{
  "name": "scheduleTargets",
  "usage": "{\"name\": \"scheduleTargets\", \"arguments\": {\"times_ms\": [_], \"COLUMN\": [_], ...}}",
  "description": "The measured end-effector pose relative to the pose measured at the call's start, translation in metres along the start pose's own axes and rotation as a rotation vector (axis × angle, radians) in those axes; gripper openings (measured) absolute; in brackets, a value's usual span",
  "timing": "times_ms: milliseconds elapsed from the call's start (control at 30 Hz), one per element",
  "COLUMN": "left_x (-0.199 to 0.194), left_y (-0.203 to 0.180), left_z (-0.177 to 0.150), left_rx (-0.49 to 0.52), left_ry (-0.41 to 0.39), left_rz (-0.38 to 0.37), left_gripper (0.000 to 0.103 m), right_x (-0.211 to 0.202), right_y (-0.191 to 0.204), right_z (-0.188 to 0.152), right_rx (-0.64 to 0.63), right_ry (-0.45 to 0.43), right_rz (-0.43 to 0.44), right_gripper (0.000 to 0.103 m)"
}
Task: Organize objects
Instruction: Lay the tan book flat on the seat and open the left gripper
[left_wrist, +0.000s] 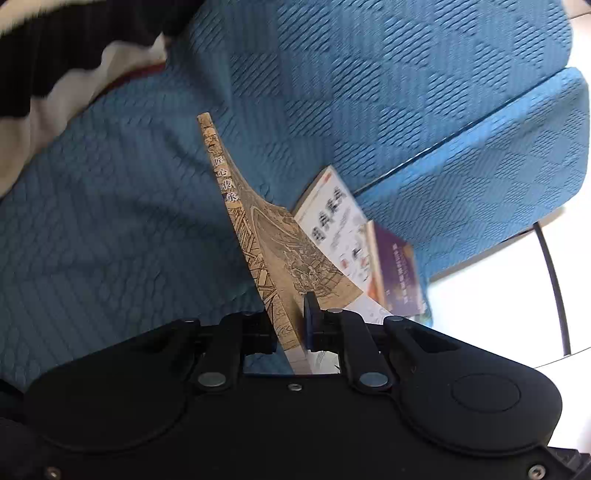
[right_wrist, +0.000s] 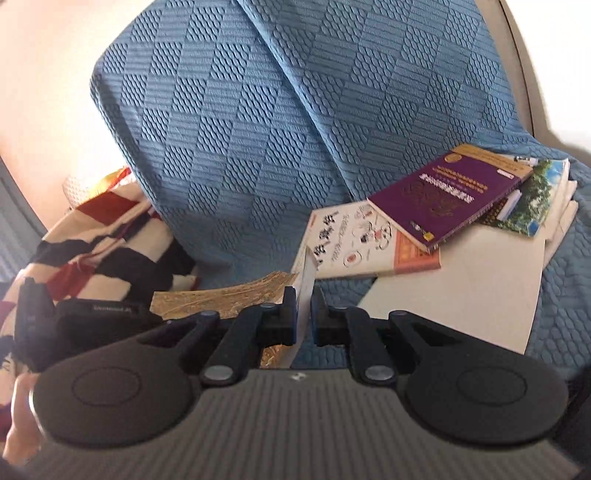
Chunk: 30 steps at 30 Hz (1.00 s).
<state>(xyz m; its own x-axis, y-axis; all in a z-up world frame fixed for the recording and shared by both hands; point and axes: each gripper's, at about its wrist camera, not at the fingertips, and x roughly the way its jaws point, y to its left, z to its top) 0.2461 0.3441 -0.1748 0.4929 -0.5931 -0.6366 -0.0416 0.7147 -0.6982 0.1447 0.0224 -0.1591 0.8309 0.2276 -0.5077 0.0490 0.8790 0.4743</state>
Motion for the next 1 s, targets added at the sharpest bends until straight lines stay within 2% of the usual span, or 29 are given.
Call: {"name": "scheduleTargets", "arguments": {"times_ms": [200,400,467,533,633,700,733,833,933,1000], "left_x": [0.005,0.012,0.015,0.017,0.009,0.0,-0.004,-0.018,-0.023,-0.024], "left_y": [0.017,0.031,0.031,0.033,0.038,0.041,0.041,0.035,0.021,0.011], "left_z": [-0.006,-0.006,-0.006,-0.006,-0.01,-0.014,-0.016,-0.026,-0.033,-0.039], "left_rx": [-0.012,-0.056,-0.055,-0.054,-0.061,-0.069,-0.068,-0.051,-0.009,0.026], "left_ry": [0.021,0.048,0.064,0.077,0.066,0.057,0.051,0.024,0.0,-0.007], "left_rz": [0.025,0.077,0.119,0.154,0.191,0.222,0.233,0.238,0.279,0.313], "left_gripper": [0.011,0.014,0.024,0.048,0.049,0.051,0.051,0.052,0.052,0.052], "right_x": [0.002,0.014,0.019,0.021,0.019,0.015,0.014,0.008,0.01,0.016], "right_y": [0.001,-0.005,-0.008,-0.009,-0.012,-0.014,-0.015,-0.019,-0.018,-0.018], "right_z": [-0.02,-0.033,-0.036,-0.037,-0.038,-0.036,-0.034,-0.027,-0.022,-0.022], "right_rx": [0.002,0.022,0.044,0.055,0.055,0.042,0.037,0.017,-0.034,-0.069], "right_ry": [0.036,0.152,0.2,0.236,0.272,0.287,0.293,0.29,0.292,0.3], "right_rz": [-0.015,-0.016,-0.017,-0.023,-0.037,-0.039,-0.042,-0.012,-0.016,-0.026], "right_gripper": [0.012,0.014,0.015,0.017,0.018,0.024,0.031,0.041,0.048,0.049]}}
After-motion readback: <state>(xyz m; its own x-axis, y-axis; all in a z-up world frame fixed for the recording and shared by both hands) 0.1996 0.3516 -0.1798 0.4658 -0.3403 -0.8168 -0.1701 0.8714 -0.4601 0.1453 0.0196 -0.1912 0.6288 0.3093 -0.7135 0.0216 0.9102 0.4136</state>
